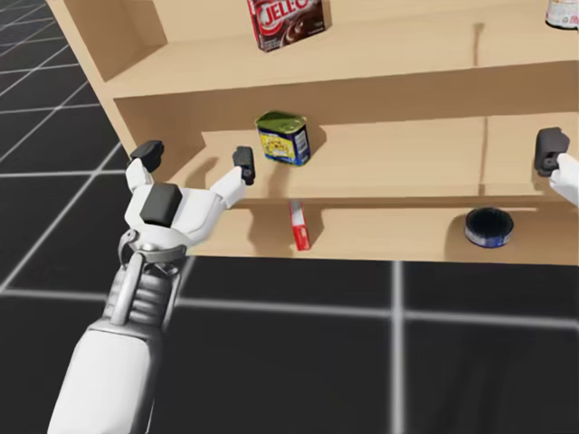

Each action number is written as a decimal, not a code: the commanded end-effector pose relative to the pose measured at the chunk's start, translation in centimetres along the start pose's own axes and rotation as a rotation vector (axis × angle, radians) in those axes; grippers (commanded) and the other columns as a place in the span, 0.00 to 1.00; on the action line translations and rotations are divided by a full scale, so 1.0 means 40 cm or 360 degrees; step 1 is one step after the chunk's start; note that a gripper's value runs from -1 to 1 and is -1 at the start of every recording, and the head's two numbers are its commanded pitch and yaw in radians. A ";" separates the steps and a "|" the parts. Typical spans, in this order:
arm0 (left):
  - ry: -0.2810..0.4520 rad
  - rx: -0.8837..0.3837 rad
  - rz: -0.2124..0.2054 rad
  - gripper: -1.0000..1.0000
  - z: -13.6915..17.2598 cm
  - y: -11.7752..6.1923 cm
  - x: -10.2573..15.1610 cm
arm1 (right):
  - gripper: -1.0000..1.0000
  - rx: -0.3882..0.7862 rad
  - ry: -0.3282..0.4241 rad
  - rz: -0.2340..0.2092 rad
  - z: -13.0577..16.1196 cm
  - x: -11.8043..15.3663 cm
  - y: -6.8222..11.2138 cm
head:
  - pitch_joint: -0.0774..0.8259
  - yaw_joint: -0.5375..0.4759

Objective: Retrieve the gelatin box from the shelves.

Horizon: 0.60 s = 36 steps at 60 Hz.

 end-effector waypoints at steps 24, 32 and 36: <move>0.0408 -0.0336 0.0239 0.00 0.229 -0.135 0.122 | 0.00 -0.0005 0.0016 -0.0023 -0.001 -0.006 -0.001 | 0.74 0.81; 0.0430 -0.0337 0.0212 0.00 0.240 -0.161 0.076 | 0.00 -0.0014 0.0008 -0.0029 0.001 -0.001 -0.009 | 0.75 0.80; 0.0476 -0.0342 0.0219 0.00 0.235 -0.177 0.039 | 0.00 -0.0017 0.0005 -0.0025 0.000 0.000 -0.010 | 0.75 0.80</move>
